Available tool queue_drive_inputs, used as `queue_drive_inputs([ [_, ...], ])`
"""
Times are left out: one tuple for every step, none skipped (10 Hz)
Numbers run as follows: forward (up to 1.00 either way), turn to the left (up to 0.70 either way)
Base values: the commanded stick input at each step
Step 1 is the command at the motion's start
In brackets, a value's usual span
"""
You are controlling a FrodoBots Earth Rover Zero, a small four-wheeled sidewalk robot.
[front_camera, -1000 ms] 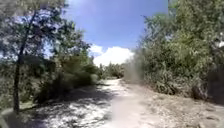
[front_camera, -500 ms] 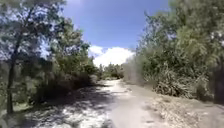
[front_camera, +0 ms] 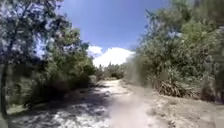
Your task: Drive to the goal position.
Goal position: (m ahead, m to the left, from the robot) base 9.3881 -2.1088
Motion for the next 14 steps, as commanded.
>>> queue_drive_inputs([
  [0.44,0.02],
  [0.44,0.02],
  [0.44,0.02],
  [0.44,0.02],
  [0.44,0.02],
  [0.44,0.02],
  [0.44,0.02],
  [0.44,0.02],
  [0.44,0.02],
  [0.44,0.02],
  [0.44,0.02],
  [0.44,0.02],
  [0.44,0.02],
  [0.44,0.02],
])
